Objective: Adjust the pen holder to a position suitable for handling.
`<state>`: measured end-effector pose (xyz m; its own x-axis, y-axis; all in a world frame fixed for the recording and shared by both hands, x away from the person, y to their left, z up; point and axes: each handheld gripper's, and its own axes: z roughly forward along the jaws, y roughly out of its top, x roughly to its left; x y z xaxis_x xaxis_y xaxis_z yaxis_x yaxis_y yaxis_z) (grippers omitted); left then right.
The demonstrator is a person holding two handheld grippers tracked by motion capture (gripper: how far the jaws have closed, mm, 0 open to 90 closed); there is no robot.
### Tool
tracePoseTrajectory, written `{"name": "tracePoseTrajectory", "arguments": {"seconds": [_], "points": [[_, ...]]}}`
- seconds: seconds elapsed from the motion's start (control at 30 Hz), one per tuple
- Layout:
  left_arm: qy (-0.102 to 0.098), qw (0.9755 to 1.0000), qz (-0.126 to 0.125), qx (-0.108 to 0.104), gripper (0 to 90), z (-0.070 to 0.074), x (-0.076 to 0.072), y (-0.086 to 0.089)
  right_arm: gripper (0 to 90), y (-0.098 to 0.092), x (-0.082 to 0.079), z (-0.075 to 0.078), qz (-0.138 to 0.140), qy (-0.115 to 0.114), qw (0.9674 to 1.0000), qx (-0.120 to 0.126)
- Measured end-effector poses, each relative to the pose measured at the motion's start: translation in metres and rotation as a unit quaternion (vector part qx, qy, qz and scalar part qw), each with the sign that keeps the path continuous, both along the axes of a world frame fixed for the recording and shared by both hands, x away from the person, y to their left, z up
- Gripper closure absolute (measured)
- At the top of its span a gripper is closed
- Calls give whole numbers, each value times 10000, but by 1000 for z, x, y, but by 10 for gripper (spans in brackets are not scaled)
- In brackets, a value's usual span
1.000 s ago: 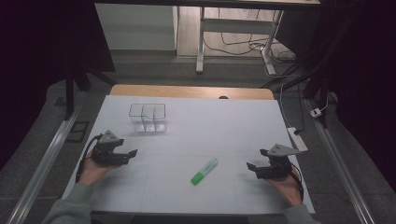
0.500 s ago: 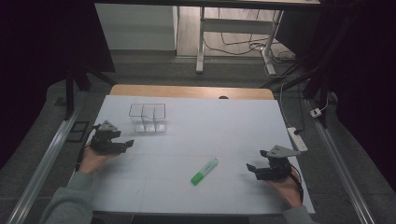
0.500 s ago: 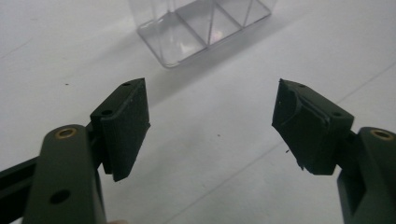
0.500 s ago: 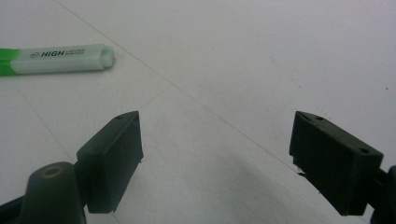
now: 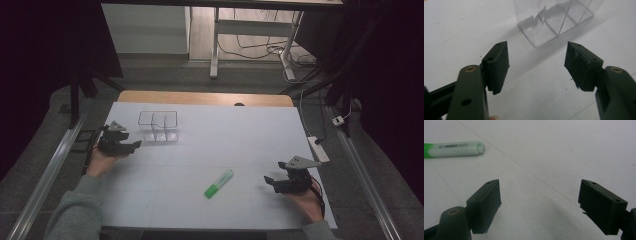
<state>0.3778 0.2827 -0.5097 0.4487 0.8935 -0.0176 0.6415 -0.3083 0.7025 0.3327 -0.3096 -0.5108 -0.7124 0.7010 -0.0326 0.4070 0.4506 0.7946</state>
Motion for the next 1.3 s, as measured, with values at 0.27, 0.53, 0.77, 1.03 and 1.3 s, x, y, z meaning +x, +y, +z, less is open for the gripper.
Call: {"name": "tracePoseTrajectory", "arguments": {"seconds": [0.27, 0.53, 0.77, 1.03, 1.3], "points": [[-109, 9998, 134, -65, 447, -1, 9, 9, 184, -1, 0, 0, -19, 23, 10000, -19], [-128, 9996, 236, -95, 689, -4, 19, 13, 185, -1, 0, 0, 1, 22, 10000, 18], [-168, 9996, 167, -133, 885, -6, 27, 12, 187, -1, 0, 0, -17, 41, 10000, -25], [-119, 9997, 136, -160, 888, -11, 41, 10, 188, -1, 0, 0, -13, 44, 10000, 24], [-58, 9997, 72, -206, 889, -15, 50, 7, 190, -1, 0, 0, 1, 53, 10000, -16]]}}
